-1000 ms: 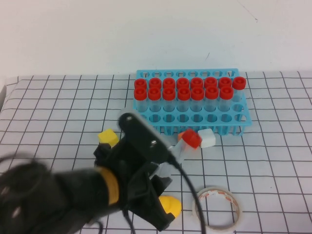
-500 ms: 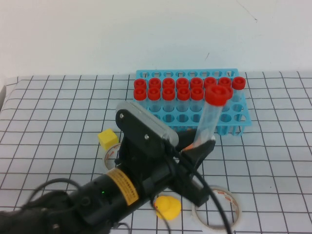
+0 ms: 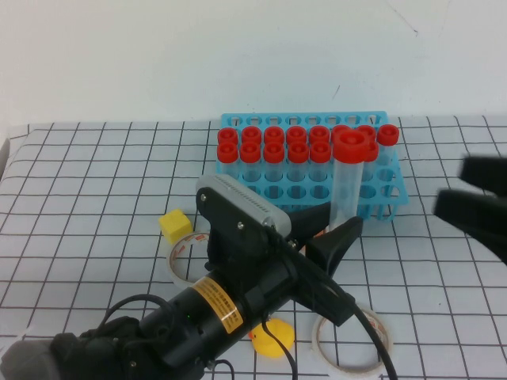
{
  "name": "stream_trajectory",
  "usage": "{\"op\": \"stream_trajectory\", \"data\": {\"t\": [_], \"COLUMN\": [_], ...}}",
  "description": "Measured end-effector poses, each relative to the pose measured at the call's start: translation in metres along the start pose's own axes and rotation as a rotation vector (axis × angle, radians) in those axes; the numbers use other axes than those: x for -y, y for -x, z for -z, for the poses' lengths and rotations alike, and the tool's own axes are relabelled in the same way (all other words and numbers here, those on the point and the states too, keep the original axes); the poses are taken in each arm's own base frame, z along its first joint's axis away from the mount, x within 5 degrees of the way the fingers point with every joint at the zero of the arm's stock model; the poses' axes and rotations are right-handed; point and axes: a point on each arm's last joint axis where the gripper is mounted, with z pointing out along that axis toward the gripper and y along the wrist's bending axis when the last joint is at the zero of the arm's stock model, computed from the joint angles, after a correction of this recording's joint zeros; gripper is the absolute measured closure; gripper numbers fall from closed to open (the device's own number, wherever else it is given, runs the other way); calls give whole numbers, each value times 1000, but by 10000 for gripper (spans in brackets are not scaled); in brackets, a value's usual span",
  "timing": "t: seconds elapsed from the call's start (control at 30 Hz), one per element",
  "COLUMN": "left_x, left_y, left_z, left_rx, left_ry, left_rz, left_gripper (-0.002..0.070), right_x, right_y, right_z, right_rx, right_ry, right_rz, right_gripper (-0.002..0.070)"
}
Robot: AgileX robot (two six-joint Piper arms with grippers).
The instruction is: Place the test tubes
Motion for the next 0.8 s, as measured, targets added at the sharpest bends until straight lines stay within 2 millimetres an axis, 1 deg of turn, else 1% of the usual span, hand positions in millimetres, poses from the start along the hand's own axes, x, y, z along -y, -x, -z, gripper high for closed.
{"op": "stream_trajectory", "data": {"t": [0.13,0.2,0.33,0.47,0.53,0.7,0.8], "left_x": [2,2,3,4,4,4,4], "left_y": [0,0,0,0,0,0,0], "left_z": [0,0,0,0,0,0,0], "left_rx": [1,2,-1,-2,-2,-1,-1], "left_ry": [-21,-25,-35,-40,-40,-42,-44], "left_rz": [-14,-17,-25,-30,-30,-31,-33], "left_gripper": [466,466,466,466,466,466,466], "right_x": [11,14,12,4,3,2,5], "right_y": [15,22,29,31,30,23,17], "right_z": [-19,-28,-50,-69,-75,-85,-90], "right_rx": [10,14,5,-13,-23,-52,-70], "right_ry": [130,167,234,269,262,256,249], "right_rz": [28,45,88,126,133,147,135], "right_gripper": [132,130,130,130,130,130,130]}}
